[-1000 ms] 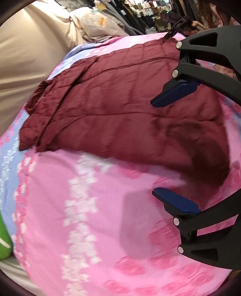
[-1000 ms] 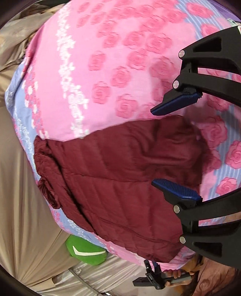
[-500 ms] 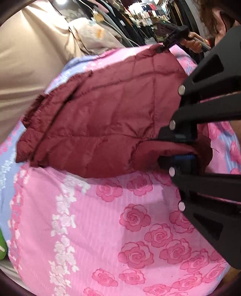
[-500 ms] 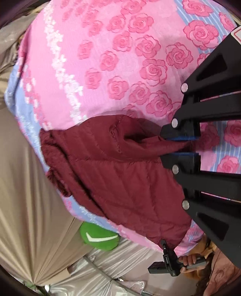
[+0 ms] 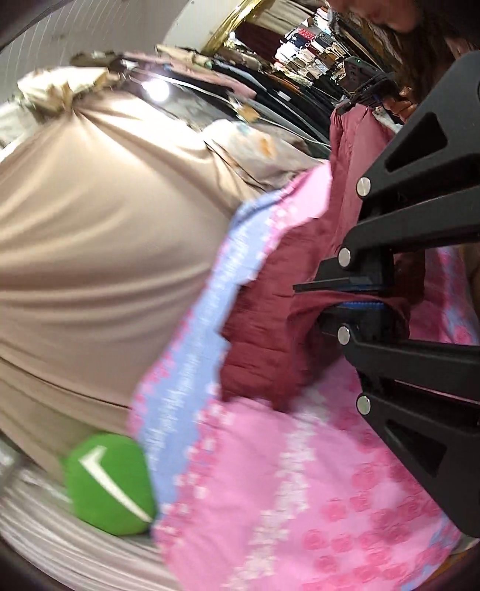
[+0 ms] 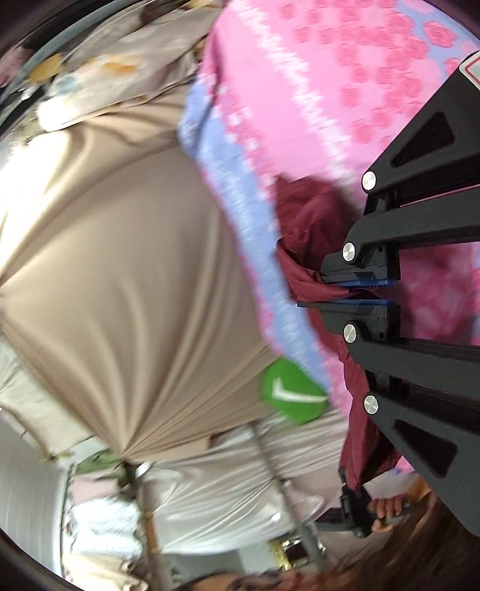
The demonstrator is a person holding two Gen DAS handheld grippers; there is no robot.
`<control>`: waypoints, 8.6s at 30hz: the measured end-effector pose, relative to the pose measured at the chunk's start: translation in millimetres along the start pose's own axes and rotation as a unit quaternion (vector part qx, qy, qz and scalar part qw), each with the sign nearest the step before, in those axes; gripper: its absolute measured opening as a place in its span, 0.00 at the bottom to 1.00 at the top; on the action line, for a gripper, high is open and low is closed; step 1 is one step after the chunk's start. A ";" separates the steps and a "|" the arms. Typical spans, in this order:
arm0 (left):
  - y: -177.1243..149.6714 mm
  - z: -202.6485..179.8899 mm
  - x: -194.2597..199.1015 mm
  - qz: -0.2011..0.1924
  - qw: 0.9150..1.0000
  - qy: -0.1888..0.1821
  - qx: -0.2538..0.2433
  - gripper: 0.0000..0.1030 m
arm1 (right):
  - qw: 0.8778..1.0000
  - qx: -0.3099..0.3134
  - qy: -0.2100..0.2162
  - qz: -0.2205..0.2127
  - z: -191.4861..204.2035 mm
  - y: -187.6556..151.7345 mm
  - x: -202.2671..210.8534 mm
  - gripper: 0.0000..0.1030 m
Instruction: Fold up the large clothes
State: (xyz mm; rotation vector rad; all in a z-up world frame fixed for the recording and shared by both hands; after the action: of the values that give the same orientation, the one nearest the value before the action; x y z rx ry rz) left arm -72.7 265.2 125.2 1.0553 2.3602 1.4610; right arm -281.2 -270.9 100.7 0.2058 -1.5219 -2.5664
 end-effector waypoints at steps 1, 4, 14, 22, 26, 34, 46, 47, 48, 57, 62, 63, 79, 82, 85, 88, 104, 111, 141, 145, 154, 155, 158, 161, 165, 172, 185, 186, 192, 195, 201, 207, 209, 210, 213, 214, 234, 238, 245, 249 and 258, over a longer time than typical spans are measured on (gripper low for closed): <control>9.2 -5.6 -0.8 -0.010 1.000 0.001 -0.011 0.02 | 1.000 0.006 0.003 -0.009 3.9 7.8 -1.9 0.04; 34.7 -11.3 -18.8 -0.021 0.999 0.005 -0.026 0.02 | 0.999 0.024 0.010 -0.026 9.4 32.1 -22.8 0.04; 95.1 24.7 -200.3 0.024 0.993 0.109 -0.048 0.02 | 0.998 -0.021 -0.048 0.033 -63.2 59.8 -212.9 0.04; 58.7 115.9 -359.6 0.130 0.969 0.212 -0.001 0.02 | 0.978 -0.069 -0.137 0.139 -149.3 7.3 -361.5 0.04; 29.7 147.4 -397.5 0.166 0.958 0.233 0.003 0.02 | 0.966 -0.085 -0.171 0.175 -181.7 -24.3 -393.6 0.04; 2.8 165.0 -422.5 0.161 0.961 0.225 0.002 0.05 | 0.941 -0.110 -0.213 0.237 -232.3 -79.1 -417.6 0.04; 59.8 94.5 -320.9 -0.005 0.974 0.221 -0.045 0.60 | 0.977 -0.035 -0.172 0.122 -150.8 1.8 -339.9 0.48; 64.4 77.8 -310.6 -0.022 0.973 0.219 -0.069 0.61 | 0.980 -0.017 -0.157 0.124 -132.4 3.6 -333.5 0.47; 66.1 58.5 -303.4 -0.028 0.972 0.211 -0.096 0.63 | 0.982 0.001 -0.136 0.131 -110.4 1.9 -327.3 0.45; -64.1 -32.7 -361.4 0.192 0.967 0.062 -0.155 0.61 | 0.951 0.130 -0.011 0.281 15.4 -142.5 -343.3 0.09; -74.8 3.2 -345.3 0.149 0.963 0.118 -0.191 0.60 | 0.949 0.106 -0.104 0.278 -46.7 -141.1 -317.7 0.07; -70.9 16.0 -340.7 0.140 0.961 0.132 -0.196 0.60 | 0.949 0.093 -0.129 0.271 -64.2 -135.6 -310.4 0.07; 36.9 77.5 -325.3 0.086 0.980 0.173 -0.051 0.67 | 0.959 0.042 -0.185 0.210 -114.6 -45.3 -331.4 0.14; 42.9 55.5 -382.4 0.114 0.979 0.148 -0.078 0.73 | 0.954 0.077 -0.128 0.258 -92.1 -58.8 -397.3 0.14; 30.2 61.2 -425.8 0.149 0.969 0.170 -0.103 0.73 | 0.933 0.106 -0.136 0.316 -104.3 -91.9 -445.8 0.14; 19.5 87.6 -450.2 0.163 0.961 0.201 -0.098 0.73 | 0.923 0.096 -0.186 0.323 -151.1 -100.9 -459.2 0.11; 6.5 143.5 -462.4 0.151 0.964 0.218 -0.028 0.80 | 0.943 -0.026 -0.234 0.235 -211.2 -55.1 -404.1 0.14; 6.2 145.5 -461.8 0.153 0.962 0.224 -0.030 0.80 | 0.915 0.016 -0.291 0.280 -230.2 -94.5 -417.8 0.06; -105.3 63.2 -256.9 0.194 0.945 0.240 -0.109 0.83 | 0.924 0.104 -0.203 0.308 -36.7 -179.4 -257.4 0.12; -110.2 82.8 -245.7 0.190 0.940 0.267 -0.092 0.88 | 0.914 0.077 -0.265 0.298 -79.5 -171.9 -219.3 0.05; -98.7 84.6 -216.1 0.166 0.950 0.264 -0.037 0.86 | 0.940 0.075 -0.206 0.261 -25.9 -135.6 -233.8 0.19; -97.4 84.3 -212.3 0.162 0.951 0.261 -0.028 0.86 | 0.945 0.075 -0.179 0.262 -12.2 -134.8 -244.6 0.19; -92.8 84.7 -199.9 0.151 0.956 0.252 -0.001 0.86 | 0.952 0.088 -0.112 0.271 28.4 -137.4 -284.5 0.19; -85.0 88.6 -190.3 0.138 0.959 0.248 0.021 0.86 | 0.949 0.120 -0.091 0.277 54.2 -143.8 -328.2 0.19; -72.7 93.1 -186.3 0.124 0.961 0.244 0.033 0.86 | 0.946 0.116 -0.091 0.288 56.8 -146.8 -376.5 0.19; -58.1 110.0 -218.4 0.130 0.962 0.235 0.035 0.89 | 0.926 0.074 -0.117 0.350 25.3 -189.8 -431.4 0.19; -68.0 122.4 -254.0 0.157 0.964 0.205 0.064 0.89 | 0.929 0.024 -0.075 0.361 15.7 -187.3 -432.4 0.19; -68.4 121.6 -255.0 0.158 0.964 0.207 0.057 0.88 | 0.931 0.018 -0.073 0.357 15.0 -181.7 -433.5 0.19; -69.8 119.0 -259.1 0.157 0.964 0.213 0.040 0.88 | 0.928 0.021 -0.082 0.364 8.1 -174.2 -464.5 0.20; -67.3 121.2 -261.7 0.156 0.964 0.212 0.045 0.88 | 0.920 0.020 -0.087 0.383 1.3 -184.7 -488.4 0.20; -63.2 124.4 -272.8 0.152 0.965 0.211 0.040 0.88 | 0.909 0.015 -0.081 0.409 -8.6 -210.5 -512.3 0.16; -63.9 120.1 -284.1 0.163 0.970 0.167 0.064 0.56 | 0.926 -0.010 -0.070 0.371 -5.7 -176.4 -505.4 0.18; -64.6 118.7 -285.5 0.164 0.970 0.169 0.056 0.53 | 0.932 0.000 -0.086 0.352 -10.3 -160.5 -512.0 0.19; -65.0 118.2 -285.9 0.164 0.970 0.170 0.055 0.51 | 0.929 0.000 -0.091 0.359 -13.5 -160.8 -517.5 0.19; -65.4 117.7 -286.9 0.166 0.970 0.167 0.060 0.49 | 0.911 -0.015 -0.117 0.394 -34.7 -182.8 -539.9 0.14; -64.9 118.8 -286.2 0.167 0.970 0.163 0.066 0.49 | 0.910 -0.021 -0.118 0.398 -40.2 -188.3 -544.0 0.07; -30.1 73.5 -272.5 0.125 0.983 0.127 0.054 0.08 | 0.938 -0.010 -0.084 0.336 -31.2 -153.9 -492.1 0.18; -12.6 26.0 -255.4 0.096 0.991 0.087 0.020 0.07 | 0.931 0.003 -0.073 0.358 -30.4 -154.1 -449.9 0.18; -7.6 -63.1 -260.1 0.087 0.995 0.026 -0.045 0.07 | 0.920 0.022 -0.074 0.383 -30.6 -193.6 -454.1 0.11; -21.1 -111.7 -281.5 0.098 0.991 0.005 -0.089 0.07 | 0.919 0.018 -0.069 0.387 -33.5 -194.4 -455.3 0.11; -57.6 -186.8 -333.3 0.143 0.980 -0.054 -0.125 0.06 | 0.942 -0.027 -0.135 0.305 -102.0 -95.9 -350.5 0.14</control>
State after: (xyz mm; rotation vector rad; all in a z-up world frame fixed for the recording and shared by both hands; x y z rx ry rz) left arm 54.4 -98.9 100.8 1.4067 1.9490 1.6929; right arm 76.2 -243.4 -17.7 -0.5605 -1.3132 -2.1780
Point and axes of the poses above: each gripper's, at about its wrist camera, not at the fingertips, and x roughly against the way its jaws point, z to its left, y to its top, the point moved 5 cm from there along -x, roughly the way its jaws point, and after that the axes turned 6 degrees about -z, right-handed, at the moved point
